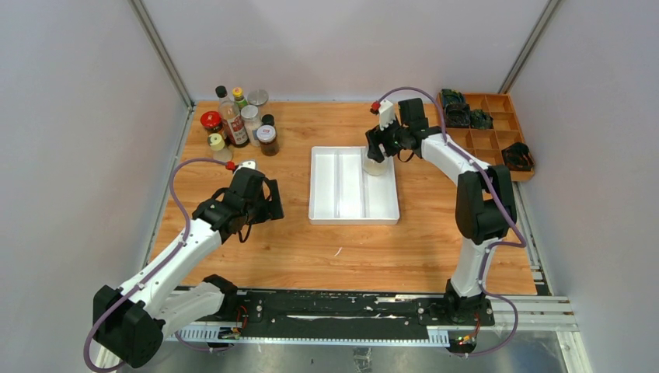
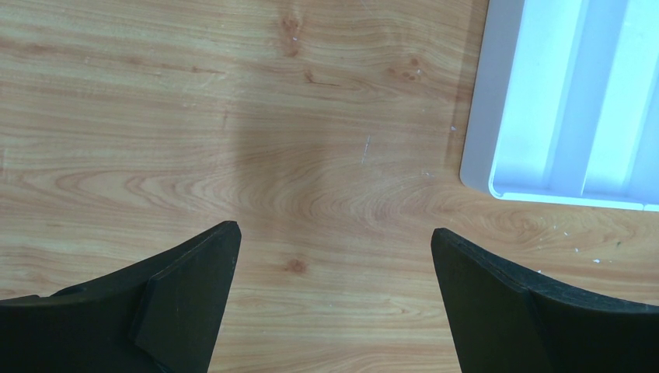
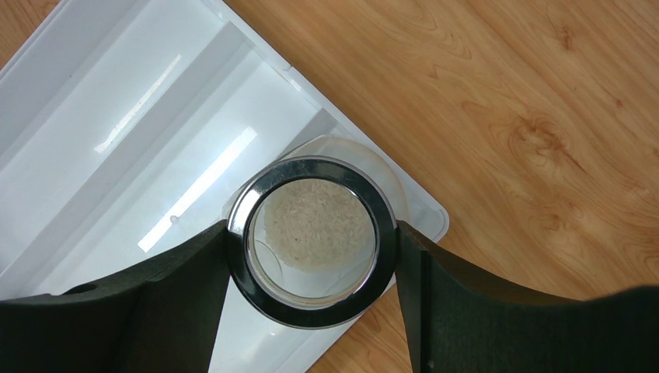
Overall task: Organize the condiment bottles
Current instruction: Place the bottle in the storage box.
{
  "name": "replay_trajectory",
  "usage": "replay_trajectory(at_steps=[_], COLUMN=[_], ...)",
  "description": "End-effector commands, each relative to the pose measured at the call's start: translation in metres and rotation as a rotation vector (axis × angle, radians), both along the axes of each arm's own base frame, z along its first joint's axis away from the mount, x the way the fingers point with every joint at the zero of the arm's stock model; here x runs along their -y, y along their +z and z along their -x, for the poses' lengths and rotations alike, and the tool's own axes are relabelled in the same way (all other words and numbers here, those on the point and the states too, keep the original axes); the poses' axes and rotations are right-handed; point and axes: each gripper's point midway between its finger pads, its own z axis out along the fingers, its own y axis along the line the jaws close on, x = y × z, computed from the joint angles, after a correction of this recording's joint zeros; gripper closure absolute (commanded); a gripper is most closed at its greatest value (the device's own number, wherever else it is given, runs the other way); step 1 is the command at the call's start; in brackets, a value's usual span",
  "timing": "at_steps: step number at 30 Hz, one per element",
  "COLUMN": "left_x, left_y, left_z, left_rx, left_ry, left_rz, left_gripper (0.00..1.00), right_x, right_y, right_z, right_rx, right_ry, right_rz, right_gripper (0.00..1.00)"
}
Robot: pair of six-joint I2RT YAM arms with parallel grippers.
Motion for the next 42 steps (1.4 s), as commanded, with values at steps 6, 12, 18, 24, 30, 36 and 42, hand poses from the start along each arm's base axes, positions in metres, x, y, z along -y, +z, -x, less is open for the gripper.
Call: replay_trajectory(at_steps=[6, 12, 18, 24, 30, 36, 42], left_x=[0.0, 0.0, 0.002, 0.002, -0.001, 0.008, 0.005], left_y=[0.007, 0.008, 0.008, 0.009, 0.018, 0.058, 0.114], left_z=[-0.001, -0.001, -0.001, -0.001, -0.01, -0.05, -0.098], left_rx=[0.014, 0.015, 0.013, 0.017, 0.049, 0.091, 0.152], left_ry=[-0.007, -0.01, -0.011, -0.01, -0.014, -0.046, -0.057], left_rz=[-0.002, -0.002, 0.005, 0.008, -0.023, -0.081, -0.105], left_gripper=[0.0, 0.0, 0.0, 0.0, 0.0, 0.0, 0.0], right_x=[0.007, 0.007, 0.0, -0.014, -0.02, 0.003, 0.012], right_y=[-0.03, -0.012, -0.004, 0.008, 0.049, 0.122, 0.162], right_z=[0.007, 0.004, 0.004, 0.013, 0.016, 0.048, 0.11], right_rx=[-0.092, -0.062, -0.056, -0.031, 0.056, 0.167, 0.169], right_ry=[-0.032, -0.051, -0.035, -0.025, -0.091, -0.271, -0.292], right_rz=[0.079, 0.069, 0.091, 0.104, 0.096, 0.059, -0.086], right_gripper=[0.12, 0.1, 0.13, 0.08, 0.06, 0.07, 0.06])
